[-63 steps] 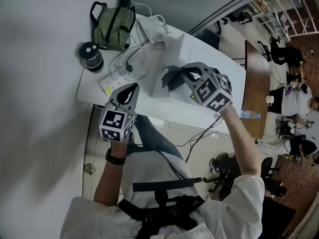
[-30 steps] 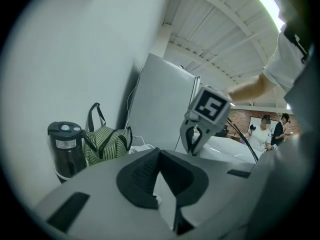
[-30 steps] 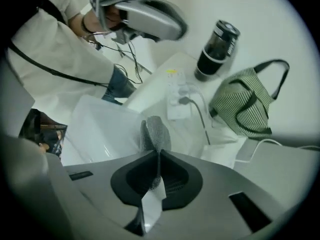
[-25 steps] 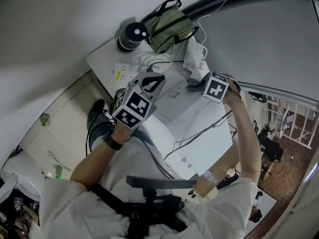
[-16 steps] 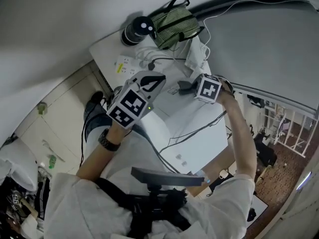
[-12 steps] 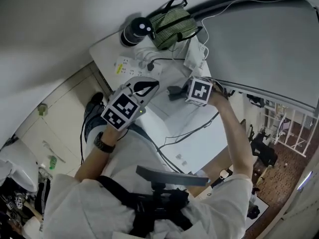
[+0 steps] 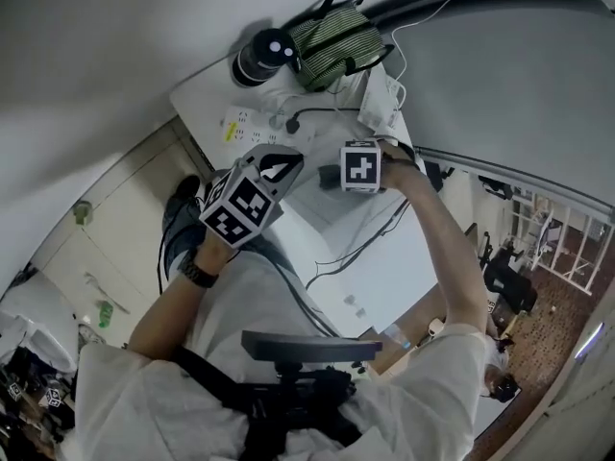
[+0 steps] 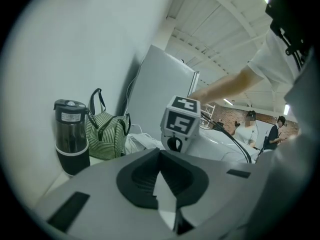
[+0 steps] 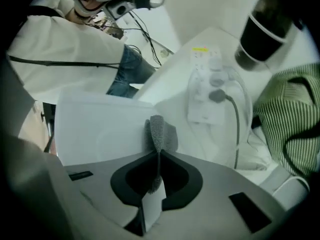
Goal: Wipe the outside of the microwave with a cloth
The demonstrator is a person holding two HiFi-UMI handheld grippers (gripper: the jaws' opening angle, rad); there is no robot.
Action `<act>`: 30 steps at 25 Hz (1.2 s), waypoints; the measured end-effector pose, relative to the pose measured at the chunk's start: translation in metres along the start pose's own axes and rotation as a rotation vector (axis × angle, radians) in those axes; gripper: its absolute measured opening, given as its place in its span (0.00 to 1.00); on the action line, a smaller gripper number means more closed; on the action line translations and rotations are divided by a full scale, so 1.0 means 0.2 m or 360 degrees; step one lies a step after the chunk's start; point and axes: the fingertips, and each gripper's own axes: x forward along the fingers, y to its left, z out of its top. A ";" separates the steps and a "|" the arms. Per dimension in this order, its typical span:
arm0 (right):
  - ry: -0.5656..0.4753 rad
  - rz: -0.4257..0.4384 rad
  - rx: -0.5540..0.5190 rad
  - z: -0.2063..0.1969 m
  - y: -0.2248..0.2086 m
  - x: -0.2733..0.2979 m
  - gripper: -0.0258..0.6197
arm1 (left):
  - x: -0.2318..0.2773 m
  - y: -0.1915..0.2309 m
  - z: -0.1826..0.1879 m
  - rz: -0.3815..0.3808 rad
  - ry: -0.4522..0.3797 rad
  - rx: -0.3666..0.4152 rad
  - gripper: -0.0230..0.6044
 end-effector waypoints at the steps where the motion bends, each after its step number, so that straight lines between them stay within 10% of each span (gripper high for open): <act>1: 0.0039 -0.0025 0.0053 -0.09 -0.07 0.01 0.09 | 0.00 0.00 -0.01 -0.0001 0.0002 -0.0004 0.07; 9: 0.0216 -0.0027 0.0329 -0.45 -0.33 0.19 0.09 | -0.06 0.07 -0.08 0.0060 0.0042 -0.0070 0.07; 15: -0.0141 0.0196 -0.0043 0.31 0.04 0.29 0.09 | -0.15 0.13 -0.13 0.0145 0.0006 -0.0103 0.07; 22: -0.0176 0.0290 -0.0447 0.77 0.32 0.31 0.09 | -0.19 0.14 -0.16 0.0180 0.0025 -0.0122 0.07; 26: 0.0057 0.0066 -0.0230 0.46 0.00 0.36 0.08 | -0.21 0.11 -0.15 0.0145 0.0023 -0.0095 0.07; 30: 0.0122 -0.0329 0.0451 -0.11 -0.27 0.03 0.08 | -0.24 -0.02 -0.09 -0.0026 0.0019 0.0032 0.07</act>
